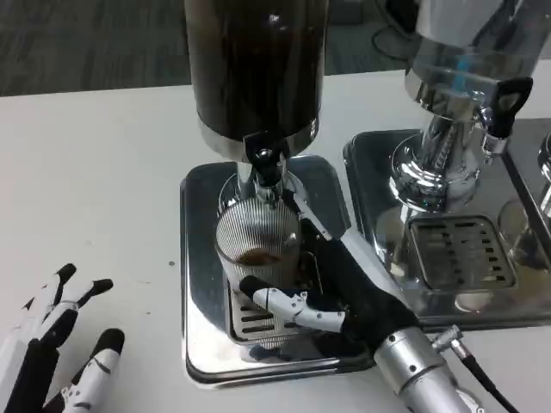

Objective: Grasp the cup under the faucet to collect the drink, then remove the cup.

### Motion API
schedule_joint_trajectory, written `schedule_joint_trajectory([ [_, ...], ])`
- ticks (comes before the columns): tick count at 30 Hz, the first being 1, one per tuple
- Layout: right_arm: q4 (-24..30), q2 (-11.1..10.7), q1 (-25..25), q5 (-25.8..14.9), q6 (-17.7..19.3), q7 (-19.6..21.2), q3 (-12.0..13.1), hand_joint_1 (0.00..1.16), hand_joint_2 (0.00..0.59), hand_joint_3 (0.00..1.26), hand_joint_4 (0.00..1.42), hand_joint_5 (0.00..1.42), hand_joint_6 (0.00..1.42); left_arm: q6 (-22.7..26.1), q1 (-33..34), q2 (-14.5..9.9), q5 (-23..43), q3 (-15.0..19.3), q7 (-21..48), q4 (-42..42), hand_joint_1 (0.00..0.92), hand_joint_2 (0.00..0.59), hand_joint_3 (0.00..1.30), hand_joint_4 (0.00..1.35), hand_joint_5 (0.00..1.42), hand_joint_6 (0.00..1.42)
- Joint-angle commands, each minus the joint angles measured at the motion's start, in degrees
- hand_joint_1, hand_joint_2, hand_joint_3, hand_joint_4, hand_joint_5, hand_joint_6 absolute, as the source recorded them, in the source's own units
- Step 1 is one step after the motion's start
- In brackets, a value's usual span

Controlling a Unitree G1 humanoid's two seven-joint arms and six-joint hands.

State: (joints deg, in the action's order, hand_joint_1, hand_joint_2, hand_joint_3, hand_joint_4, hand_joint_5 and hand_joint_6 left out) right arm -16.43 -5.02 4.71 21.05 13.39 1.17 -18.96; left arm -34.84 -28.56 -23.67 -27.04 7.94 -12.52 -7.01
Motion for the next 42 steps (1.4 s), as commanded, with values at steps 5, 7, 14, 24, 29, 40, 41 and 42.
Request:
schedule_joint_trajectory([
  [5,-5.8,0.7,2.9,-3.3,3.7,-2.5,0.9,0.63,0.182,0.00,0.00,0.00,0.12,0.4,-0.6,0.8,0.0,-0.4,-0.3,1.1,0.000,0.330,0.23,0.00,0.01,0.00],
  [7,-8.6,1.3,3.9,-5.3,5.1,-3.0,1.8,0.66,0.173,0.00,0.00,0.00,0.17,0.2,-0.5,0.8,1.2,-0.6,0.7,0.5,0.000,0.331,0.23,0.00,0.01,0.00],
  [14,-10.0,0.2,4.0,-3.9,7.1,-2.5,1.3,0.71,0.175,0.00,0.00,0.08,0.26,-0.1,-0.8,0.7,4.0,-1.0,2.5,-0.4,0.000,0.332,0.25,0.00,0.02,0.00],
  [24,-9.7,0.6,3.5,-1.0,7.4,1.0,0.7,0.81,0.173,0.00,0.14,0.24,0.47,-0.6,-1.0,0.4,4.5,-0.8,2.4,-1.0,0.000,0.334,0.26,0.00,0.02,0.00],
  [29,-9.8,1.1,3.3,-1.5,7.0,1.3,0.9,0.84,0.172,0.00,0.20,0.32,0.54,-0.5,-0.8,0.5,4.7,-0.8,2.5,-1.0,0.000,0.336,0.27,0.00,0.02,0.00],
  [40,-9.6,1.3,2.6,0.8,8.5,6.5,0.7,0.89,0.180,0.05,0.34,0.50,0.73,-0.5,-0.6,0.5,4.4,-0.9,2.4,-1.0,0.000,0.337,0.28,0.00,0.02,0.00],
  [41,-9.6,1.4,2.5,0.9,8.6,6.9,0.7,0.89,0.179,0.07,0.35,0.52,0.76,-0.6,-0.5,0.4,4.4,-0.8,2.4,-1.1,0.000,0.336,0.28,0.00,0.02,0.00],
  [42,-9.7,1.5,2.5,0.9,8.7,7.2,0.7,0.90,0.178,0.08,0.36,0.55,0.79,-0.7,-0.5,0.4,4.4,-0.8,2.3,-1.2,0.000,0.335,0.28,0.00,0.02,0.00],
])
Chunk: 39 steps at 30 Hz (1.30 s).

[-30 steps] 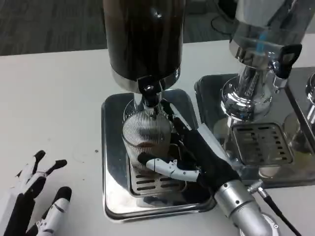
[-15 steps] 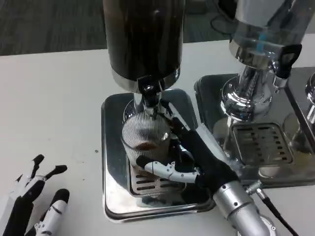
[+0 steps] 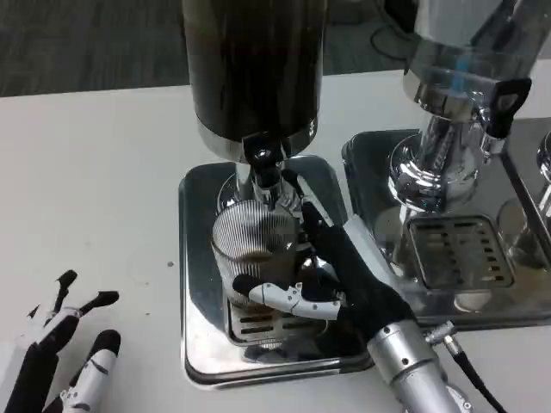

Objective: Grasp the cup under the faucet to collect the drink, then remove the cup.

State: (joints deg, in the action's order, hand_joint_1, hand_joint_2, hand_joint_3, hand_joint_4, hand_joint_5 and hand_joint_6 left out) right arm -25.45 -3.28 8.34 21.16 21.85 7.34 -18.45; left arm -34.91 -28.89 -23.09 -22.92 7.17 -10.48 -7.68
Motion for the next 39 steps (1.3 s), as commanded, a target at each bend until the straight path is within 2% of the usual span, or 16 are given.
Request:
schedule_joint_trajectory([
  [1,-0.9,-0.2,-1.1,0.5,0.3,1.0,0.2,0.90,0.179,0.09,0.38,0.57,0.81,-0.7,0.0,-0.2,0.3,0.0,0.2,-0.6,0.000,0.334,0.28,0.00,0.02,0.00],
  [19,-0.6,0.2,-1.9,1.9,1.3,5.2,0.8,0.94,0.191,0.23,0.55,0.82,1.19,-1.3,1.5,-0.8,0.4,-0.3,0.8,-1.8,0.000,0.318,0.28,0.00,0.00,0.00],
  [24,0.5,0.3,-2.4,2.7,2.6,7.1,1.0,0.97,0.187,0.26,0.57,0.86,1.25,-1.9,1.9,-0.9,0.4,-0.2,1.0,-2.2,0.000,0.316,0.28,0.00,0.00,0.00],
  [28,1.9,0.6,-3.3,2.7,3.6,9.1,1.6,0.97,0.178,0.27,0.59,0.88,1.29,-2.0,2.2,-1.6,-0.2,-0.2,1.1,-1.9,0.000,0.234,0.23,0.00,0.00,0.00],
  [30,2.4,0.5,-3.6,3.6,3.9,10.4,1.4,0.97,0.169,0.28,0.59,0.90,1.30,-1.8,2.5,-2.0,-0.9,-0.4,1.2,-1.9,0.000,0.225,0.21,0.00,0.00,0.00],
  [35,3.1,0.8,-4.4,3.0,3.9,9.9,1.8,0.97,0.169,0.28,0.59,0.90,1.32,-1.5,3.1,-2.6,-0.7,-0.7,1.7,-2.1,0.000,0.215,0.20,0.00,0.00,0.00],
  [37,4.0,0.5,-4.8,4.2,4.3,10.9,1.8,0.97,0.169,0.28,0.59,0.90,1.32,-1.2,3.2,-2.5,-0.5,-0.8,1.9,-2.0,0.000,0.213,0.20,0.00,0.00,0.00],
  [39,4.0,0.2,-4.9,3.8,4.9,10.6,2.2,0.97,0.169,0.29,0.59,0.90,1.33,-1.1,3.3,-2.3,-0.6,-1.1,1.9,-1.9,0.000,0.183,0.17,0.00,0.00,0.00],
])
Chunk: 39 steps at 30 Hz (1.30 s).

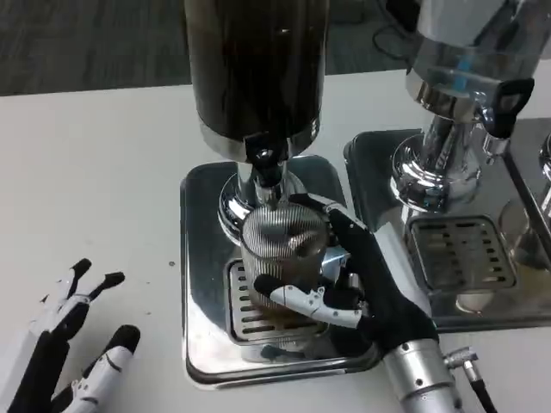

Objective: Grasp the cup under the faucet to collect the drink, then remove the cup.

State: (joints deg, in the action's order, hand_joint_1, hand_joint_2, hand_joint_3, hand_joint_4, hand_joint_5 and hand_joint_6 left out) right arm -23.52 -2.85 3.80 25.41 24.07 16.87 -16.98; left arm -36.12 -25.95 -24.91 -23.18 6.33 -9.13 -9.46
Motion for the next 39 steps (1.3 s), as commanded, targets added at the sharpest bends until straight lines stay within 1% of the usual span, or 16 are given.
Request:
schedule_joint_trajectory([
  [1,1.9,-0.4,-0.4,-0.9,3.0,0.7,1.0,0.97,0.169,0.29,0.59,0.90,1.33,0.0,0.4,-0.5,-0.9,-0.5,0.4,-0.1,0.000,0.163,0.13,0.00,0.00,0.00],
  [3,2.5,-0.4,-1.2,-1.1,3.6,0.9,1.4,0.96,0.166,0.31,0.60,0.90,1.33,0.0,0.4,-0.8,-2.3,-0.9,0.0,0.1,0.000,0.128,0.02,0.00,0.00,0.00],
  [4,3.4,-0.5,-1.9,-0.6,3.7,1.3,1.5,0.95,0.167,0.31,0.60,0.90,1.34,0.1,0.4,-1.0,-3.0,-0.9,0.0,0.3,0.000,0.114,0.00,0.00,0.00,0.00],
  [6,4.3,-0.6,-3.0,-0.1,3.7,1.9,1.8,0.95,0.171,0.32,0.62,0.91,1.34,0.9,0.6,-1.4,-4.5,-1.1,0.2,0.7,0.000,0.109,0.00,0.00,0.00,0.00],
  [9,4.6,-0.3,-3.5,-0.1,4.0,2.4,2.1,0.94,0.172,0.32,0.63,0.91,1.34,1.5,1.3,-1.5,-4.8,-1.4,0.6,0.2,0.000,0.106,0.00,0.00,0.00,0.00],
  [11,4.9,-0.4,-3.4,1.5,3.3,3.3,1.7,0.94,0.173,0.32,0.63,0.91,1.34,1.6,1.4,-1.6,-5.1,-1.5,0.6,0.1,0.000,0.104,0.00,0.00,0.00,0.00],
  [13,3.3,-0.1,-3.0,1.2,3.4,3.3,1.8,0.95,0.174,0.33,0.63,0.92,1.34,1.8,1.5,-1.7,-5.4,-1.8,0.5,0.1,0.000,0.103,0.00,0.00,0.00,0.00],
  [15,2.8,-0.1,-3.0,0.6,3.9,3.0,2.1,0.95,0.175,0.34,0.63,0.92,1.35,1.9,1.5,-1.6,-5.5,-2.0,0.3,0.4,0.000,0.102,0.00,0.00,0.00,0.00],
  [19,6.1,-0.5,-4.1,1.6,4.7,3.9,2.3,0.95,0.175,0.34,0.63,0.92,1.35,1.8,1.1,-1.9,-5.3,-1.8,0.1,0.4,0.000,0.103,0.00,0.00,0.00,0.00],
  [23,7.5,-0.9,-5.4,1.0,5.1,3.5,2.9,0.95,0.176,0.34,0.64,0.92,1.36,2.2,1.2,-2.2,-6.4,-1.9,-0.3,0.7,0.000,0.104,0.00,0.00,0.00,0.00],
  [27,8.7,-0.8,-6.8,1.3,5.7,4.5,3.7,0.96,0.172,0.35,0.65,0.94,1.39,2.9,1.5,-2.4,-8.3,-1.9,-1.0,1.3,0.000,0.099,0.00,0.00,0.00,0.00],
  [31,11.3,-1.4,-9.0,2.2,6.3,4.4,3.4,0.96,0.161,0.36,0.66,0.96,1.40,4.2,2.0,-3.1,-10.4,-1.8,-1.1,2.4,0.000,0.087,0.00,0.00,0.00,0.00],
  [33,12.9,-1.6,-10.4,2.7,6.8,4.9,3.4,0.96,0.158,0.37,0.67,0.97,1.40,5.1,1.9,-3.6,-12.1,-1.6,-1.4,4.1,0.000,0.084,0.00,0.00,0.00,0.00],
  [35,14.4,-1.1,-11.6,2.3,6.9,4.9,3.3,0.95,0.157,0.37,0.67,0.97,1.41,5.6,1.7,-4.2,-13.5,-1.3,-1.8,5.6,0.000,0.094,0.00,0.00,0.00,0.00],
  [39,17.2,-1.5,-13.9,1.9,7.4,3.6,2.6,0.95,0.150,0.38,0.69,0.97,1.42,5.9,0.6,-4.7,-16.2,-1.2,-4.1,7.3,0.000,0.100,0.00,0.00,0.00,0.00],
])
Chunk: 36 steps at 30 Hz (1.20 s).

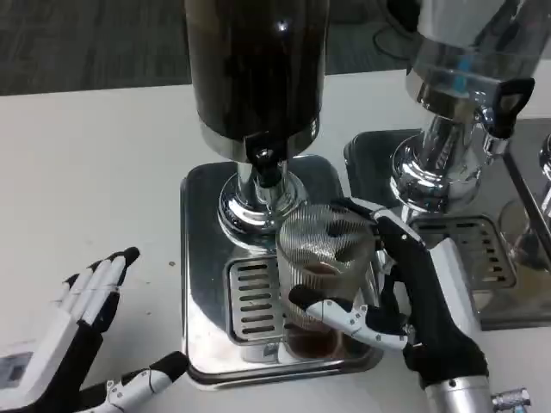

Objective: Grasp the cup under the faucet to collect the drink, then remove the cup.

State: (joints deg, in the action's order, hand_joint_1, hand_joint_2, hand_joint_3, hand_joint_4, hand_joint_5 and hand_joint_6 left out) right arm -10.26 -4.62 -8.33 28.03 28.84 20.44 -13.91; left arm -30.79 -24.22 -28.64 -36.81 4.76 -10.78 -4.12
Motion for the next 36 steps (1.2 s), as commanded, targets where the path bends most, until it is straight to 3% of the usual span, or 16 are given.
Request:
schedule_joint_trajectory([
  [1,4.4,0.2,-2.2,-1.0,2.6,-0.3,-0.5,0.95,0.150,0.38,0.69,0.97,1.42,0.8,-1.4,-1.0,-3.0,0.3,-2.8,2.3,0.000,0.101,0.00,0.00,0.00,0.00],
  [15,18.0,-2.5,-12.2,-5.4,4.4,-8.6,-2.2,0.96,0.148,0.40,0.69,0.97,1.42,1.7,-12.0,-1.0,-8.0,2.1,-6.2,11.5,0.000,0.100,0.00,0.00,0.00,0.00],
  [20,21.9,-2.6,-16.0,-3.5,5.3,-9.5,-3.9,0.96,0.149,0.40,0.69,0.97,1.42,3.0,-15.9,-0.3,-7.5,5.0,-7.0,14.2,0.000,0.100,0.00,0.00,0.00,0.00],
  [23,22.3,-2.8,-16.8,-4.5,5.1,-10.4,-4.1,0.96,0.149,0.40,0.69,0.97,1.42,2.9,-17.7,0.0,-8.0,5.0,-6.7,15.8,0.000,0.101,0.00,0.00,0.00,0.00],
  [28,23.1,-4.6,-17.4,-7.2,6.3,-11.9,-1.9,0.97,0.149,0.40,0.69,0.97,1.42,6.0,-20.1,3.7,-10.9,2.6,-6.1,20.7,0.000,0.112,0.00,0.00,0.00,0.00],
  [32,23.9,-4.2,-18.1,-6.5,5.7,-12.5,-2.8,0.96,0.148,0.40,0.69,0.97,1.42,5.9,-21.9,3.8,-10.5,3.5,-6.1,21.0,0.000,0.114,0.00,0.00,0.00,0.00],
  [36,25.1,-5.1,-18.3,-7.3,5.5,-13.8,-2.2,0.96,0.147,0.41,0.69,0.97,1.42,6.7,-22.9,4.8,-11.1,3.3,-6.1,22.4,0.000,0.118,0.00,0.00,0.00,0.00],
])
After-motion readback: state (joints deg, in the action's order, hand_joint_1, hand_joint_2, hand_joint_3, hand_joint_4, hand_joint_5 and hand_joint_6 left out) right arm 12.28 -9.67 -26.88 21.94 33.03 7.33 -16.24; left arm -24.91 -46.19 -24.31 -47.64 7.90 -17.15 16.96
